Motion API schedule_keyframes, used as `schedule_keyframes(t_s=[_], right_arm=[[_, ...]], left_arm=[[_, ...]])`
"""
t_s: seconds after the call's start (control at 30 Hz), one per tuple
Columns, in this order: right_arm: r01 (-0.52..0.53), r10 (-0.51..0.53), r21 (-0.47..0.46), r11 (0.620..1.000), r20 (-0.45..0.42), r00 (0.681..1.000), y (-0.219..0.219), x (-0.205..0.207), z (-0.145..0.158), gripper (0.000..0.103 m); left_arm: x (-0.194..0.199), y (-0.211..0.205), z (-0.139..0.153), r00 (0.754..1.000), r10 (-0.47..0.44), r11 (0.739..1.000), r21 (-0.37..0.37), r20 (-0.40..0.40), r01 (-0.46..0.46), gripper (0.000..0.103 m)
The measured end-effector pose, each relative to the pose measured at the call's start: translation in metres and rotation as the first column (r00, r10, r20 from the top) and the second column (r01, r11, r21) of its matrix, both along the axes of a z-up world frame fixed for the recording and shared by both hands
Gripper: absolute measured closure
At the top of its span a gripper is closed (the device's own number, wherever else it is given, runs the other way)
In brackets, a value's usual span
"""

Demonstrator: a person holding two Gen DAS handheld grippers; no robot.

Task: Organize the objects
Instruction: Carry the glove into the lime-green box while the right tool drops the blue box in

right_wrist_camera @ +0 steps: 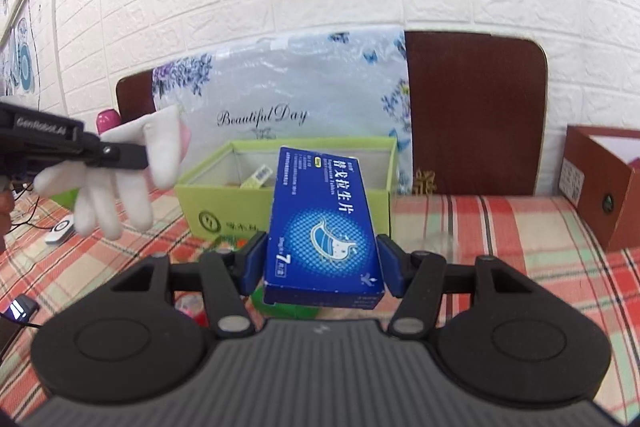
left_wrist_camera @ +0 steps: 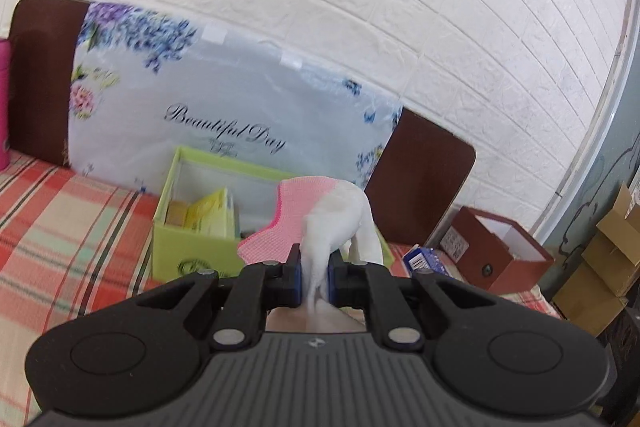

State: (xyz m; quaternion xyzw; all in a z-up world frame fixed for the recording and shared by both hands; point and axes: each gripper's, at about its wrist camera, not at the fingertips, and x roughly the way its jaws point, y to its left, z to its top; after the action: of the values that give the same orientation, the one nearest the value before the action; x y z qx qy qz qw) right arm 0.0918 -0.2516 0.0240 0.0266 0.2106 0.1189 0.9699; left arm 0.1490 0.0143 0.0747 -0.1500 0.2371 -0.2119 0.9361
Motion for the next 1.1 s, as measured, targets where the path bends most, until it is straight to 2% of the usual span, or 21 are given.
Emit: schedule_keyframes(t_s=[0.17,0.4,0.53,0.77,0.83,0.87,0.9,0.93,0.97,1.1], right_arm=[[0.008,-0.007,-0.034,0.999,0.037,0.999,0.007,0.033,0.015,0.046],[0.041,-0.04,-0.027,0.999,0.02,0.999,0.011,0.095,0.021,0.046],[0.056,-0.056,-0.05,0.997,0.002,0.998,0.018,0.131,0.014,0.046],[0.08,-0.084,-0.076,0.994,-0.056,0.995,0.024,0.178,-0.012,0.045],[0.082,-0.089,-0.091,0.992,-0.068,0.994,0.023,0.19,-0.017,0.045],[0.079,-0.087,-0.103,0.992,-0.079,0.993,0.024,0.193,-0.02,0.042],[0.075,-0.084,-0.117,0.99,-0.075,0.994,0.025,0.194,-0.021,0.031],[0.084,-0.092,-0.132,0.988,-0.055,0.994,0.026,0.191,-0.022,0.025],[0.092,-0.097,-0.146,0.985,-0.032,0.995,0.027,0.188,-0.023,0.018],[0.08,-0.085,-0.178,0.981,-0.022,0.996,0.029,0.179,-0.027,0.017]], left_arm=[[0.037,-0.014,0.016,1.0,0.013,1.0,0.012,0.016,-0.013,0.093],[0.085,-0.029,0.02,1.0,0.026,0.999,0.038,-0.001,-0.026,0.093],[0.112,-0.033,0.013,0.999,0.032,0.998,0.048,-0.027,-0.031,0.093],[0.155,-0.036,-0.015,0.995,0.047,0.997,0.073,-0.093,-0.04,0.093],[0.162,-0.04,-0.022,0.994,0.066,0.992,0.113,-0.087,-0.056,0.085],[0.164,-0.041,-0.026,0.993,0.076,0.989,0.134,-0.085,-0.064,0.069],[0.164,-0.041,-0.03,0.992,0.087,0.986,0.149,-0.086,-0.073,0.047],[0.162,-0.039,-0.034,0.992,0.094,0.986,0.148,-0.082,-0.081,0.041],[0.16,-0.037,-0.037,0.993,0.096,0.987,0.137,-0.073,-0.085,0.039],[0.162,-0.029,-0.046,0.987,0.101,0.99,0.112,-0.124,-0.087,0.039]])
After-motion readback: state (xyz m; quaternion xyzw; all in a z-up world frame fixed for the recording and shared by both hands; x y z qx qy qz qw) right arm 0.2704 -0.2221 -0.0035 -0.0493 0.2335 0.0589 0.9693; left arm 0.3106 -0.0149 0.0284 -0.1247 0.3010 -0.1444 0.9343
